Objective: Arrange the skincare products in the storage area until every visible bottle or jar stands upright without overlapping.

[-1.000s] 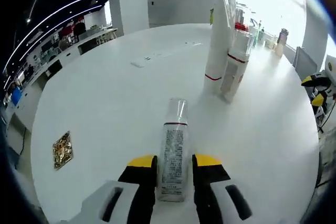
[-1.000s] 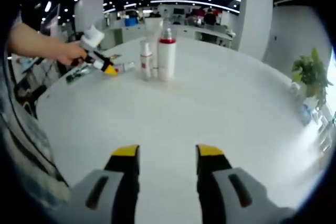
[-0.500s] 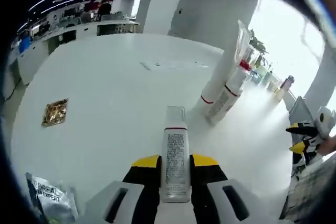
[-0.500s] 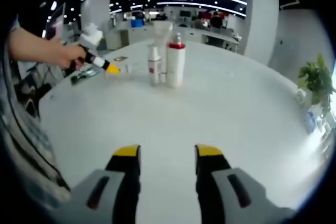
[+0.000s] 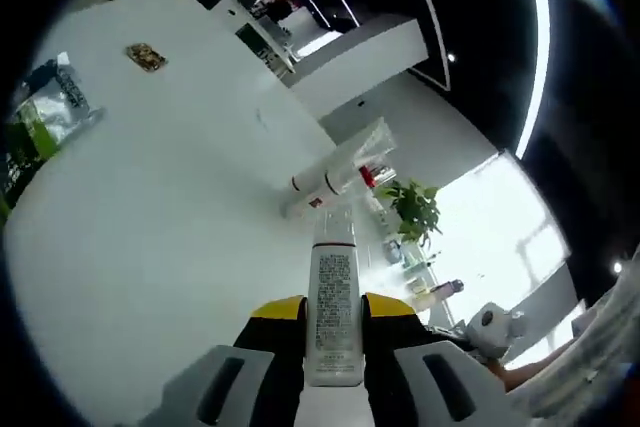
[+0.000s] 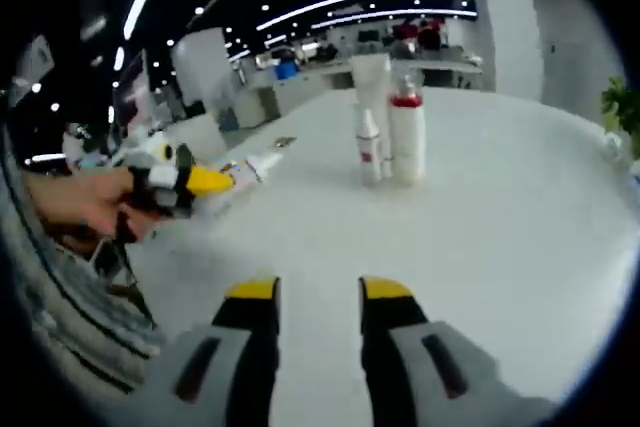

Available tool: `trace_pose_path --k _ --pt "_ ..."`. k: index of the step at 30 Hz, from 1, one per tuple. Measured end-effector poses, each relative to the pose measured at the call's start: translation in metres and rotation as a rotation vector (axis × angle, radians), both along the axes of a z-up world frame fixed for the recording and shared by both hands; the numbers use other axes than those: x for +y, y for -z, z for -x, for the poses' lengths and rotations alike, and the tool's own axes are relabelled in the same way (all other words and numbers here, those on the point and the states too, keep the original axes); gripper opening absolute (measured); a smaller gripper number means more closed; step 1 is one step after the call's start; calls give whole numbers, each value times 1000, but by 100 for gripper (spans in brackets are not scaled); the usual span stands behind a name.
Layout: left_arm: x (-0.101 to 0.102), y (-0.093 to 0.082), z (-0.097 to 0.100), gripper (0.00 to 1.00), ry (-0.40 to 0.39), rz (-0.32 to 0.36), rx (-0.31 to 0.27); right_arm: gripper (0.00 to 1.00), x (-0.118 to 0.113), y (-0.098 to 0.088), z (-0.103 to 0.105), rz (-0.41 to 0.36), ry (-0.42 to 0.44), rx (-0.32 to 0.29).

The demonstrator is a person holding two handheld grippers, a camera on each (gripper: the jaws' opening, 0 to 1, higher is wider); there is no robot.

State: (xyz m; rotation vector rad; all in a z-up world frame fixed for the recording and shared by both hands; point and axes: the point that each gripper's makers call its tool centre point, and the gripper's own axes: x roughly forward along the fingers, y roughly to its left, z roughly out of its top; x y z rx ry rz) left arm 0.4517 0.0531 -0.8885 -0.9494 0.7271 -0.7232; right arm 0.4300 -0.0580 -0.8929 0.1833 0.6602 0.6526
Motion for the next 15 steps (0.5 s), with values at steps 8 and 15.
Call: trace_pose_path --k 8,15 --pt "4 -24 40 20 -13 110 -42 30 77 -47 17 -482 -54 221" --pt "5 -39 63 20 10 117 -106 33 111 -67 17 -559 -86 266"
